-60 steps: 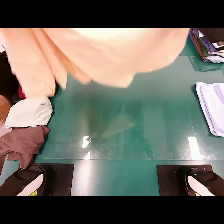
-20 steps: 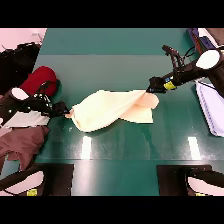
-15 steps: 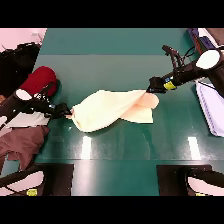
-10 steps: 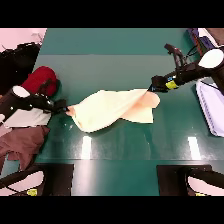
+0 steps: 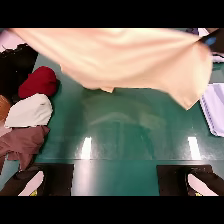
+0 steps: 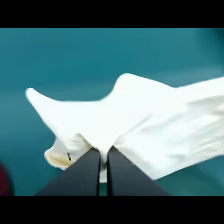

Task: Fold the shirts.

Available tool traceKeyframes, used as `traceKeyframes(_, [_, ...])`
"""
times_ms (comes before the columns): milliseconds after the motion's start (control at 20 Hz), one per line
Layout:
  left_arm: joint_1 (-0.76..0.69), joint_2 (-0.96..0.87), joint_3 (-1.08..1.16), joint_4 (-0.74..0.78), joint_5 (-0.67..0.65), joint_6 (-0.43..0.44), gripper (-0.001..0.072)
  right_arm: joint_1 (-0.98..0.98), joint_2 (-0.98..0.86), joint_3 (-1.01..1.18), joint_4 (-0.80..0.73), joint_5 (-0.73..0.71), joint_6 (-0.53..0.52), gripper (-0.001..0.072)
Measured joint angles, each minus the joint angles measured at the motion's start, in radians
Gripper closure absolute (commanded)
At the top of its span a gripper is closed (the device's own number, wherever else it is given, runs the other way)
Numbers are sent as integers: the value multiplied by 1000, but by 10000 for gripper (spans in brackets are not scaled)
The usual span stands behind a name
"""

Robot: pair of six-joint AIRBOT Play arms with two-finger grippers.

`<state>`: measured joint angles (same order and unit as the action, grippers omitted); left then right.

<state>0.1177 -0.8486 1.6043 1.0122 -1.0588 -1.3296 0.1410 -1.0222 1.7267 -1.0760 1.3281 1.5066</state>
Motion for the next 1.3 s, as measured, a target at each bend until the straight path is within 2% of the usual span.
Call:
traceKeyframes(300, [0, 103, 290, 1, -2, -28, 681, -137, 121, 162, 6, 31, -7, 699])
traceKeyframes(600, [-1, 83, 366, -1, 14, -53, 681, -249, 167, 140, 11, 107, -8, 700])
traceKeyframes(950, [0, -226, 331, 10, -142, -66, 681, -113, 50, -176, -25, 152, 54, 699])
traceKeyframes(1100, [0, -403, 221, 16, -175, -72, 681, -32, -75, -313, -68, 84, 67, 700])
traceKeyframes(1300, [0, -615, 92, 10, -119, -72, 680, -12, -289, -351, -91, -43, 76, 699])
